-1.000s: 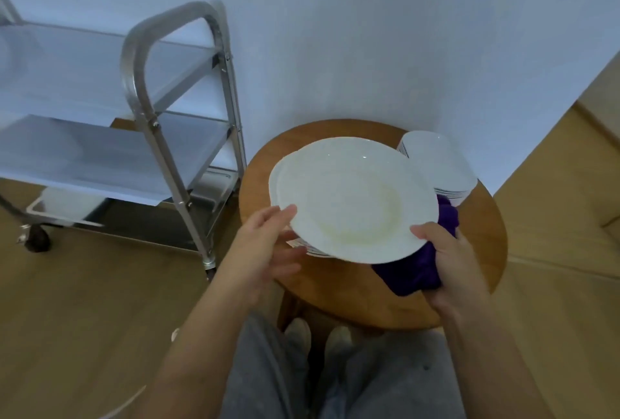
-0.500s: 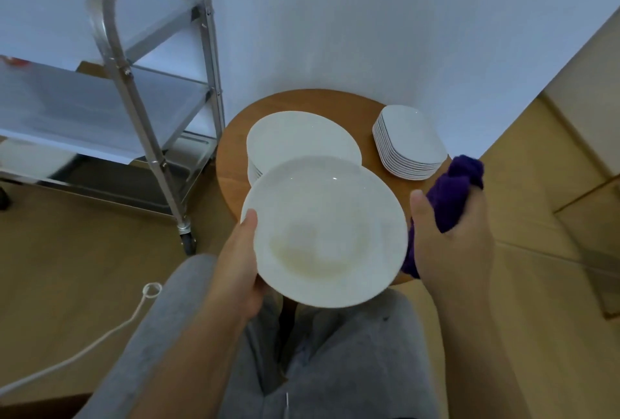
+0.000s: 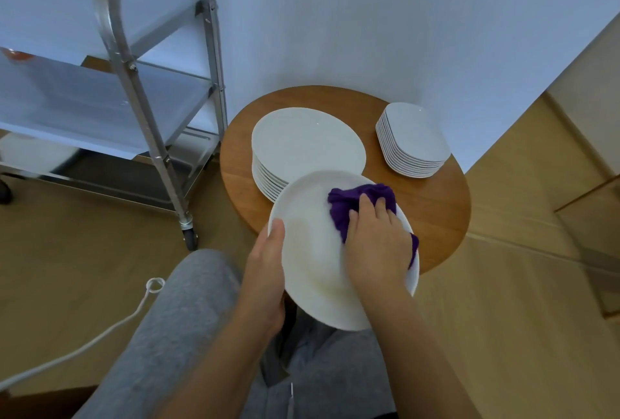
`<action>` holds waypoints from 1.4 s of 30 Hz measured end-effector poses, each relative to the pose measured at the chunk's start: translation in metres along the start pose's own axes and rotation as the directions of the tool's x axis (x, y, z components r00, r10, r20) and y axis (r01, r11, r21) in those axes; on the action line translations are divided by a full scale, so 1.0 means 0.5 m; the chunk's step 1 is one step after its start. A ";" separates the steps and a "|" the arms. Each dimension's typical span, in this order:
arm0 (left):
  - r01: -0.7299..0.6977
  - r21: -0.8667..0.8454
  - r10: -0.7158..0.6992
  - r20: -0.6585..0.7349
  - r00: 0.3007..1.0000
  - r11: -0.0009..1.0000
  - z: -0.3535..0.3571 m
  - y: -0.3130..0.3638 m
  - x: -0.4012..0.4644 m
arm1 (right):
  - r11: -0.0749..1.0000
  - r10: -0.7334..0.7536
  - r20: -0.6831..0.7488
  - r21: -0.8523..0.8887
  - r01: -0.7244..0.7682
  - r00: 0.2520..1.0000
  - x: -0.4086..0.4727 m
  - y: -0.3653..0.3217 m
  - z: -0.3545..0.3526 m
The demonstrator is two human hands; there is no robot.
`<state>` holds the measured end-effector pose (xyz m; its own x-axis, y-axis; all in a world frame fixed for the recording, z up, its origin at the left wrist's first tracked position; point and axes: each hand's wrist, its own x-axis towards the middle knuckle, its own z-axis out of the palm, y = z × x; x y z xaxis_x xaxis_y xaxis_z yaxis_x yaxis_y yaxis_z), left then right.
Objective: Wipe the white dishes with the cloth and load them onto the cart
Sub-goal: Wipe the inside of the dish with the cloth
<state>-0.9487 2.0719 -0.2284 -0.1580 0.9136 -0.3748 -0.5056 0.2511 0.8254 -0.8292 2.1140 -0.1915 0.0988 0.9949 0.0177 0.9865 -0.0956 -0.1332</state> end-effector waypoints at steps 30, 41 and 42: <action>0.139 -0.274 -0.101 0.149 0.984 0.951 -0.048 0.031 0.001 | 0.542 -0.648 0.651 0.030 0.840 0.394 -0.051 0.119 -0.066; 0.290 -0.268 -0.248 0.179 0.952 0.919 -0.028 0.001 -0.015 | 0.471 -0.810 0.399 0.007 0.882 0.429 -0.068 0.032 0.009; 0.288 -0.262 -0.244 0.187 0.952 0.921 -0.029 0.004 -0.016 | 0.453 -0.823 0.381 -0.008 0.892 0.421 -0.057 0.028 0.009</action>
<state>-0.9607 2.0606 -0.2299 0.1313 0.8677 -0.4795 -0.7332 0.4105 0.5422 -0.8187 2.0845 -0.1985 -0.8202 0.5093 -0.2606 0.5356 0.8437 -0.0370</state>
